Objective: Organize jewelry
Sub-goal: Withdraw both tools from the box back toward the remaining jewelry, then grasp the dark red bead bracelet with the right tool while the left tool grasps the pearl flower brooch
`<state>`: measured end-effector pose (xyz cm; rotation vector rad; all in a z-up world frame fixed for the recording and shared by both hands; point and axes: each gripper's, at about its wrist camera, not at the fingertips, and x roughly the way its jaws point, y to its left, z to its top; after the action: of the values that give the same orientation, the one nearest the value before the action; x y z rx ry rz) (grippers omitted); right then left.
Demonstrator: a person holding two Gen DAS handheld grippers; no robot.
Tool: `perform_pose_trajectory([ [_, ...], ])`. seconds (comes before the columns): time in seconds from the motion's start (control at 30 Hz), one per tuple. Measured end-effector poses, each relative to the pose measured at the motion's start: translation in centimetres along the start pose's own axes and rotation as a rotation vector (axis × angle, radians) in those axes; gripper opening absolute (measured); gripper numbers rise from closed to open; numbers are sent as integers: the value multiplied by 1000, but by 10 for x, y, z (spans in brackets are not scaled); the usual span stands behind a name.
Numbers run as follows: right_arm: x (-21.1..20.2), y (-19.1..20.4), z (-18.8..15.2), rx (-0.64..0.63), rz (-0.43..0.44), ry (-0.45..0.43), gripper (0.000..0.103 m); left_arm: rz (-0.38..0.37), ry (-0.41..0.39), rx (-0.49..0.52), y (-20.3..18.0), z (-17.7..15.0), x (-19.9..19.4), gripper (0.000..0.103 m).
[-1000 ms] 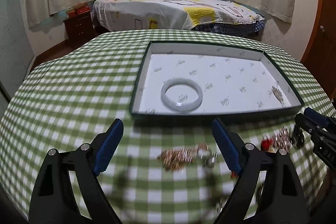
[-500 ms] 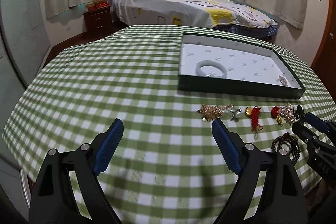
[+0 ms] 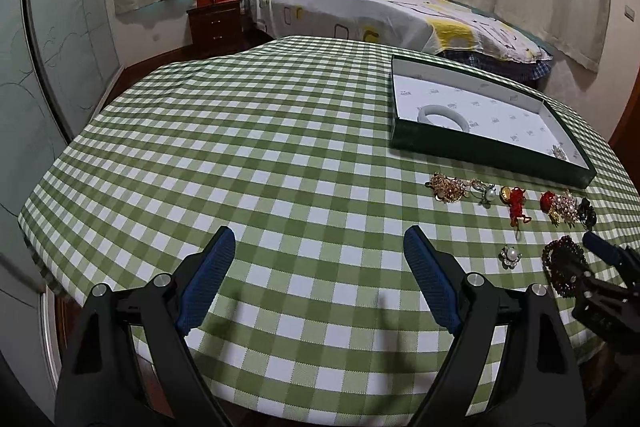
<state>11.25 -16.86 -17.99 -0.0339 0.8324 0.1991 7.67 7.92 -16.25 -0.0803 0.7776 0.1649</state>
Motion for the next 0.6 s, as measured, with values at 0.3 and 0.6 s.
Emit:
perform_pose_trajectory([
  [0.3,5,-1,-5,-6,1,20,74,-3,15,4,-1,-2,3,84],
  [0.6,0,1,-7,-22,21,10,42,-2,24,10,-4,-3,6,84],
])
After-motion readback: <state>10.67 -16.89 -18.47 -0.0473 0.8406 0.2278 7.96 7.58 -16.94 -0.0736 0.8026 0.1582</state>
